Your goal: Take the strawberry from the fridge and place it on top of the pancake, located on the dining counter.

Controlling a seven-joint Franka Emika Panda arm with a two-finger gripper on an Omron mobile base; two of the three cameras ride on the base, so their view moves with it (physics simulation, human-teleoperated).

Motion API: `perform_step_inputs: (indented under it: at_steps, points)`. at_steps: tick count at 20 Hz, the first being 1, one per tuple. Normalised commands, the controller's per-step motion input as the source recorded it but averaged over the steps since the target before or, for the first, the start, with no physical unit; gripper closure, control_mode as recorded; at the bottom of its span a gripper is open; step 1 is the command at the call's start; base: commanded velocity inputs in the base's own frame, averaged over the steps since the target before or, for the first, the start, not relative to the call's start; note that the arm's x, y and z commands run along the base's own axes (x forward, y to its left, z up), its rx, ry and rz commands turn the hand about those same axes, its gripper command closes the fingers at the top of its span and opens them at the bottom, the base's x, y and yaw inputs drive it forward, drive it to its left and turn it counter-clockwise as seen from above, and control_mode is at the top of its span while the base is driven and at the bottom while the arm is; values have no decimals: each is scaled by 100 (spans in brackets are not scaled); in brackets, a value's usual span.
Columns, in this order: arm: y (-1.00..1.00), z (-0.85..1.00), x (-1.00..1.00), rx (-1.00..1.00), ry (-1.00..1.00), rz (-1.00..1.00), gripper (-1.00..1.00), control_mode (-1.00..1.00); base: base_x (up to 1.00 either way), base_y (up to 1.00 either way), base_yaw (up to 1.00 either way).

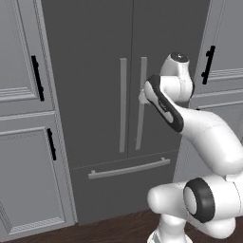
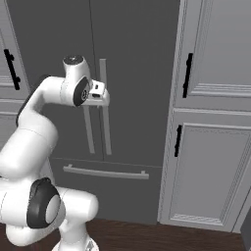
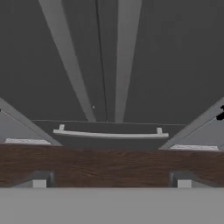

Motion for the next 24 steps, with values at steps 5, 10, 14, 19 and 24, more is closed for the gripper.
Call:
perform_step_inputs:
  at_steps: [5, 10, 14, 19, 24]
  points:
    - [-10, -20, 85, 0, -24, 0, -100, -100, 0, 0, 0]
    - [0, 0, 73, 1, -11, 0, -100, -100, 0, 0, 0]
    - [0, 0, 86, 1, 0, 0, -100, -100, 0, 0, 0]
    - [-3, -1, 71, 1, 0, 0, -100, -100, 0, 0, 0]
    - [0, -9, 61, 0, -4, 0, -100, -100, 0, 0, 0]
